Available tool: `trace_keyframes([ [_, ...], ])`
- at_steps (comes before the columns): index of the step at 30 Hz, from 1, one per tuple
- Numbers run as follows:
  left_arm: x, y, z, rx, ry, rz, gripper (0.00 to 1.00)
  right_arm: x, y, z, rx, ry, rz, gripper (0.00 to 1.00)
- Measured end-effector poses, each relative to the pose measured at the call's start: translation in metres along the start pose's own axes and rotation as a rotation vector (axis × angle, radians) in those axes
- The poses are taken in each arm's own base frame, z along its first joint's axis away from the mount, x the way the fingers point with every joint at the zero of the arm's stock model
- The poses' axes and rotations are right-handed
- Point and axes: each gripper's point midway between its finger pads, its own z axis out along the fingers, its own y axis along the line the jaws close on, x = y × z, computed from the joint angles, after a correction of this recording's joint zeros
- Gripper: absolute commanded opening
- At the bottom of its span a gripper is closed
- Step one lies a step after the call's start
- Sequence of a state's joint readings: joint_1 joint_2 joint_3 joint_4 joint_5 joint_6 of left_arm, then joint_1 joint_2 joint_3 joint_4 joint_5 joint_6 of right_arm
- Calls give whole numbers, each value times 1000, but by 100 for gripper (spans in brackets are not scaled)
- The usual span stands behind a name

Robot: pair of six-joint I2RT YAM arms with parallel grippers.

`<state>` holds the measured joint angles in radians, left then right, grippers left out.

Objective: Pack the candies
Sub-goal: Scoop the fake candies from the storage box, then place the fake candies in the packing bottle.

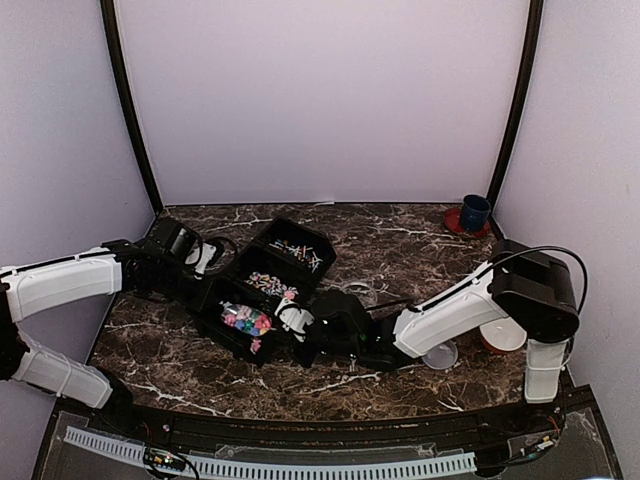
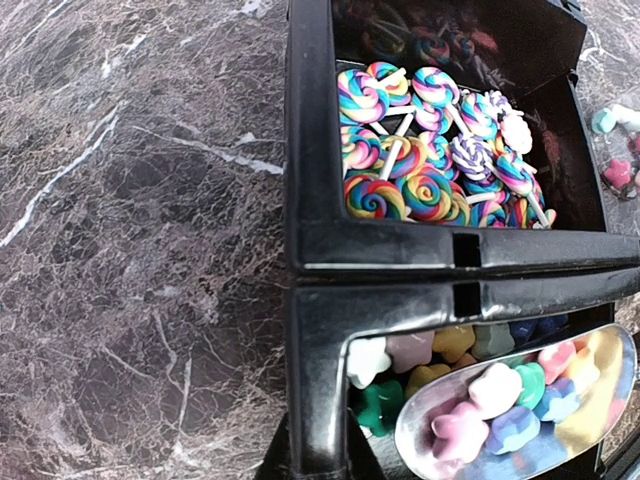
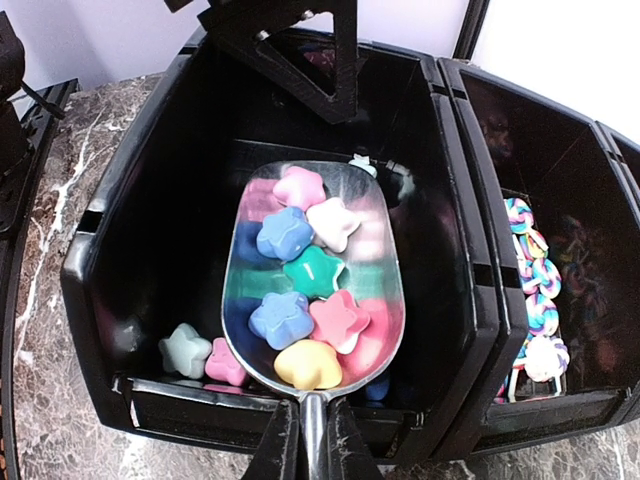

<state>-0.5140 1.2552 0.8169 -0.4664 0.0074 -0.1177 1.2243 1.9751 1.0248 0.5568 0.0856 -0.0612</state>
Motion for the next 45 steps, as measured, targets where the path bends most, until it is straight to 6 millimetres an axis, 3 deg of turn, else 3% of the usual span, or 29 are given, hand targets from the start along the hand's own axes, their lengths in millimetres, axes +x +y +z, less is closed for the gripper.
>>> trace_keyframes([
  [11,-1,-4,0,35,1,-27,0,-10,-11,-21,55,-51,-18,0],
  [22,-5,11,0,26,-13,-113,0,-15,-24,-50,125,-79,-66,0],
  [29,-10,5,1,104,-19,-165,0,-50,-41,-85,218,-162,-69,0],
  [34,-13,-3,2,170,-22,-200,0,-75,-66,-129,345,-237,-42,0],
  [38,-16,-10,2,212,-26,-216,0,-72,-82,-163,439,-278,-12,0],
  [45,-17,-11,1,219,-29,-217,0,-57,-91,-167,503,-238,-8,0],
])
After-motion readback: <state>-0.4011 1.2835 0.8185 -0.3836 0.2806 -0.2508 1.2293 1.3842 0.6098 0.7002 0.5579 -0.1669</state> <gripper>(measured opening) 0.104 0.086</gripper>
